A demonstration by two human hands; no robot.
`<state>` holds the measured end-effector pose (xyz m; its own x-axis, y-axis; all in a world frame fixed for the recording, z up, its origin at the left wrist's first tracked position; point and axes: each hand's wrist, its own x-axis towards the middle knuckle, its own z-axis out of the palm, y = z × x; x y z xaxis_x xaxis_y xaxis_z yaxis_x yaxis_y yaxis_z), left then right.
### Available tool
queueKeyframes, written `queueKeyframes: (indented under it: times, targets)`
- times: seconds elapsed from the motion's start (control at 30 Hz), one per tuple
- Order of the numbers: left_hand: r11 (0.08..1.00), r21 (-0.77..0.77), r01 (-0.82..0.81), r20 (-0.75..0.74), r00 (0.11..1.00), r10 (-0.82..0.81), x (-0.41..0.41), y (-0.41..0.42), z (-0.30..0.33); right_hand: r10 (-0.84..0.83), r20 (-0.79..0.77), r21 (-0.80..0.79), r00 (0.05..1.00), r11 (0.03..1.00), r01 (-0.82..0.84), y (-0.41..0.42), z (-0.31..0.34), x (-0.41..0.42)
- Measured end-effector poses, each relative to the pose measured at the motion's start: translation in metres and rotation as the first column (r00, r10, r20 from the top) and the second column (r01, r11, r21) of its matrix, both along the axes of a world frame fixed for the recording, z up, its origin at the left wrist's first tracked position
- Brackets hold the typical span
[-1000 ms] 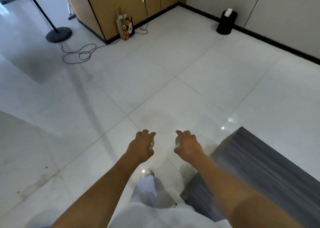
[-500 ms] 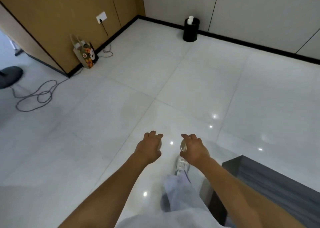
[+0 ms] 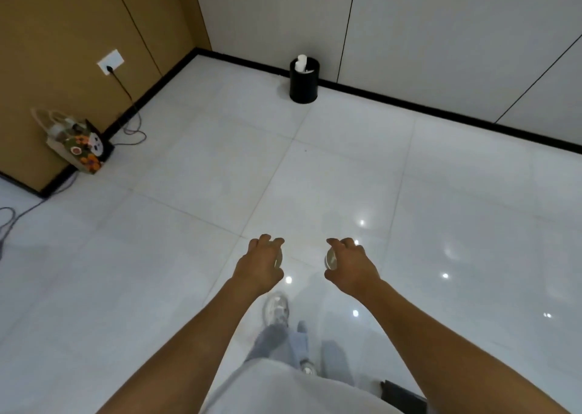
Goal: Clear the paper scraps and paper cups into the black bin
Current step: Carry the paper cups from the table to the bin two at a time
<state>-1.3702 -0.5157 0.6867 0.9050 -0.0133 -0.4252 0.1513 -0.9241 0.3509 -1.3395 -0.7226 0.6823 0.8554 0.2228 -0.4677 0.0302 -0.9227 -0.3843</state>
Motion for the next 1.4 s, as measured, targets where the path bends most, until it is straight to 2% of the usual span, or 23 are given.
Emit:
queueKeyframes:
  times: [0.2,0.4,0.7,1.1,1.4]
  targets:
    - [0.998,0.016,0.056,-0.005,0.998,-0.056,0.175,0.025,-0.014,-0.037,0.022,-0.017,0.999,0.999,0.037,0.026,-0.016,0.164]
    - [0.995,0.029,0.100,-0.012,0.995,-0.100,0.337,0.052,-0.002,-0.077,0.024,-0.011,0.997,0.997,0.077,0.055,-0.005,0.315]
    - [0.987,0.065,0.149,-0.009,0.989,-0.148,0.556,0.053,0.001,-0.101,0.047,-0.008,0.994,0.995,0.101,0.057,-0.004,0.524]
    - [0.996,0.061,0.064,0.025,0.998,-0.066,0.848,0.036,0.020,-0.060,0.056,0.026,0.997,0.998,0.059,0.044,0.008,0.837]
    - [0.999,0.043,0.003,0.022,1.000,-0.004,1.041,0.062,-0.004,-0.014,0.059,0.015,0.998,1.000,0.013,0.071,-0.004,1.043]
